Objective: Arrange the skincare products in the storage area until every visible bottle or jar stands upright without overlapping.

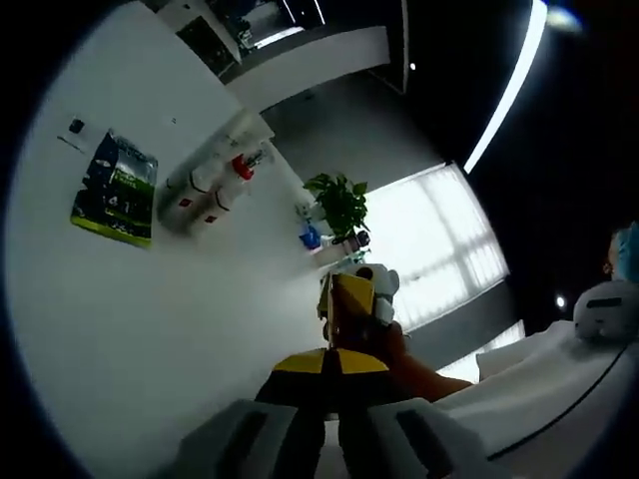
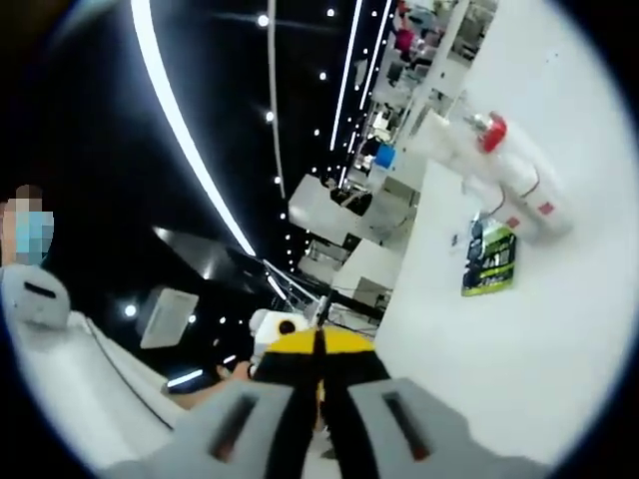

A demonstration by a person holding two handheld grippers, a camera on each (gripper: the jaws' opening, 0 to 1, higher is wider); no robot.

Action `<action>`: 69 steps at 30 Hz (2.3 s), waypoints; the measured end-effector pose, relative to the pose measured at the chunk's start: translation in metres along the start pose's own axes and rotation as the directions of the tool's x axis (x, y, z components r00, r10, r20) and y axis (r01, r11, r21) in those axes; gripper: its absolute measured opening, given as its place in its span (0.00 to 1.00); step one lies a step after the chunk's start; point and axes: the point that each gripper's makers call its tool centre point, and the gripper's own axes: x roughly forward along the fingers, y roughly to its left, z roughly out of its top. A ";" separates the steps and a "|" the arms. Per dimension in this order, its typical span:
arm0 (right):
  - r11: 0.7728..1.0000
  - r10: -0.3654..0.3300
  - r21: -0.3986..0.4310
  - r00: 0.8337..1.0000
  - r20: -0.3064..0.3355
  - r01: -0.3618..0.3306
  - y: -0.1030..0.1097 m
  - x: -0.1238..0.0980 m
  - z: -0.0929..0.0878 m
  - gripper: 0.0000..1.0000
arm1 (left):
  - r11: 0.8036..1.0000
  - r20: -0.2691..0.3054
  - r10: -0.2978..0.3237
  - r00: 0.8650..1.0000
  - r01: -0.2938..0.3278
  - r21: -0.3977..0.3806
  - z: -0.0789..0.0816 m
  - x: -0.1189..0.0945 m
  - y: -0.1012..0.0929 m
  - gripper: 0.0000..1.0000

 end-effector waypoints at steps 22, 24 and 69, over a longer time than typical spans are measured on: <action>0.994 -0.051 -0.092 0.999 0.007 0.051 -0.005 0.004 0.006 0.24 | 1.000 0.086 0.008 0.996 -0.007 -0.019 0.029 -0.027 0.010 0.00; 0.993 -0.055 -0.099 0.998 0.012 0.056 -0.005 0.001 0.007 0.25 | 1.000 0.091 0.014 0.996 -0.013 -0.016 0.033 -0.031 0.013 0.00; 0.970 -0.223 -0.095 0.974 0.029 0.225 -0.059 -0.047 0.022 0.31 | 0.962 0.134 0.242 0.961 -0.221 -0.159 0.114 -0.068 0.133 0.00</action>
